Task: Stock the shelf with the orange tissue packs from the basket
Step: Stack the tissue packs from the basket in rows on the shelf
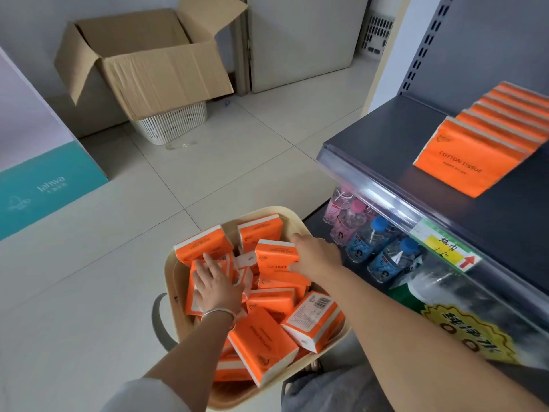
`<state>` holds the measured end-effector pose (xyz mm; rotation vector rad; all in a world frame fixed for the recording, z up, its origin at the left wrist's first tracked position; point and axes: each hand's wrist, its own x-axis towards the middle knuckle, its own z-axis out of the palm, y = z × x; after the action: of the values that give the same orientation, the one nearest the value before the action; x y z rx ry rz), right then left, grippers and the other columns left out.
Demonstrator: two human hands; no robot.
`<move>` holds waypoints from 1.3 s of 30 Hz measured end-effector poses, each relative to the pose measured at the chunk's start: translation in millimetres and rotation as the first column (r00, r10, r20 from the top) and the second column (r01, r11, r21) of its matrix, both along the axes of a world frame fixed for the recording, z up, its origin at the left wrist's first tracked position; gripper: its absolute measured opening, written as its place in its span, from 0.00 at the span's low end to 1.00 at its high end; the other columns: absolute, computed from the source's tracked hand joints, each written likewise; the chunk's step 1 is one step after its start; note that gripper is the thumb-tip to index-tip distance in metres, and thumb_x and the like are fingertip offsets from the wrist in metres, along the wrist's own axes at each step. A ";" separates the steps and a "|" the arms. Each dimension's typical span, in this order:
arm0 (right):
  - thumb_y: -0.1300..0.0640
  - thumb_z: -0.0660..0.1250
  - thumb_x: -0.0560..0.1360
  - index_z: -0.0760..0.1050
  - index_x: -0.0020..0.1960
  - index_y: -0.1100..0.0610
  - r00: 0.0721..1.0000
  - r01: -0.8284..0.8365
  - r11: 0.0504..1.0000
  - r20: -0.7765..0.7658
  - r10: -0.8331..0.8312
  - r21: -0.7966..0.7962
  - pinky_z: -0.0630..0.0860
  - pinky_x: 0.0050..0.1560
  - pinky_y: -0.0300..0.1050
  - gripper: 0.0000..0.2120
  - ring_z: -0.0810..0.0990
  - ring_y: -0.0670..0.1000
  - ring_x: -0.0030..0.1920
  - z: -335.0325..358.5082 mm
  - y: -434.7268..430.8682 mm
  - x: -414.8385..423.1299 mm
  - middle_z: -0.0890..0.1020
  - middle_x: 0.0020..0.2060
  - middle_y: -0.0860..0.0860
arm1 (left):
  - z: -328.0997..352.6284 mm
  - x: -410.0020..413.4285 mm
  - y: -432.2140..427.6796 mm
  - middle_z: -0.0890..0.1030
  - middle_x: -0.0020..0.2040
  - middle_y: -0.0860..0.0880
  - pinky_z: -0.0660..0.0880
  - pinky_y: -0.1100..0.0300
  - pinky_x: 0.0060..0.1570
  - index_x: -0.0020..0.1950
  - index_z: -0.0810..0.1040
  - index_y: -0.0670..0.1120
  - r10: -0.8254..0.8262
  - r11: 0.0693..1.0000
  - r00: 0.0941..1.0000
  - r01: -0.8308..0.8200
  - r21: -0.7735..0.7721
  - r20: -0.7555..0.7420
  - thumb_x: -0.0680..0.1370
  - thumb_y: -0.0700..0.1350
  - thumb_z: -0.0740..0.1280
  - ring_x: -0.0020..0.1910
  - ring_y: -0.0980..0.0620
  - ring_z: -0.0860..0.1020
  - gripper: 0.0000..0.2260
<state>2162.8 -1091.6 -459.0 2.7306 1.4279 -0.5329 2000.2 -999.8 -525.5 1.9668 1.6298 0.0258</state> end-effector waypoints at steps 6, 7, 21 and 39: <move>0.45 0.69 0.73 0.67 0.60 0.52 0.999 0.021 0.999 -0.043 -0.022 -0.025 0.76 0.52 0.54 0.21 0.78 0.56 0.55 -1.4 -1.7 6.8 0.77 0.55 0.51 | -5.1 -17.5 13.5 0.47 0.76 0.45 0.57 0.37 0.69 0.74 0.34 0.60 0.067 0.988 0.996 -0.075 -0.134 -0.059 0.68 0.66 0.69 0.73 0.36 0.56 0.50; 0.45 0.69 0.73 0.67 0.60 0.52 0.999 0.018 1.000 -0.046 -0.019 -0.016 0.75 0.51 0.53 0.21 0.78 0.56 0.55 -0.1 -1.0 5.5 0.77 0.54 0.51 | -4.0 -16.1 14.9 0.50 0.75 0.43 0.60 0.37 0.68 0.74 0.34 0.60 0.080 0.984 0.995 -0.087 -0.152 -0.057 0.68 0.64 0.70 0.71 0.35 0.59 0.51; 0.46 0.70 0.72 0.68 0.59 0.52 0.962 0.234 0.953 -0.187 -0.198 0.193 0.72 0.43 0.44 0.20 0.79 0.53 0.53 44.4 -12.8 -4.9 0.78 0.52 0.49 | 82.2 -20.3 22.4 0.80 0.51 0.44 0.72 0.54 0.48 0.60 0.70 0.44 -0.036 0.999 0.992 0.036 0.000 0.119 0.76 0.53 0.62 0.51 0.41 0.78 0.17; 0.54 0.69 0.74 0.64 0.70 0.50 0.848 0.376 0.629 0.020 -0.529 0.680 0.73 0.54 0.55 0.26 0.71 0.59 0.64 182.3 -152.0 80.2 0.69 0.65 0.54 | 247.2 132.7 -71.6 0.75 0.49 0.47 0.80 0.48 0.42 0.62 0.67 0.47 -0.401 0.902 0.661 0.406 0.146 0.634 0.72 0.39 0.66 0.44 0.42 0.78 0.20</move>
<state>2242.9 -1243.6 -276.7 3.5841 0.9634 0.3914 2132.9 -1071.4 -278.3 1.9569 0.7150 0.4832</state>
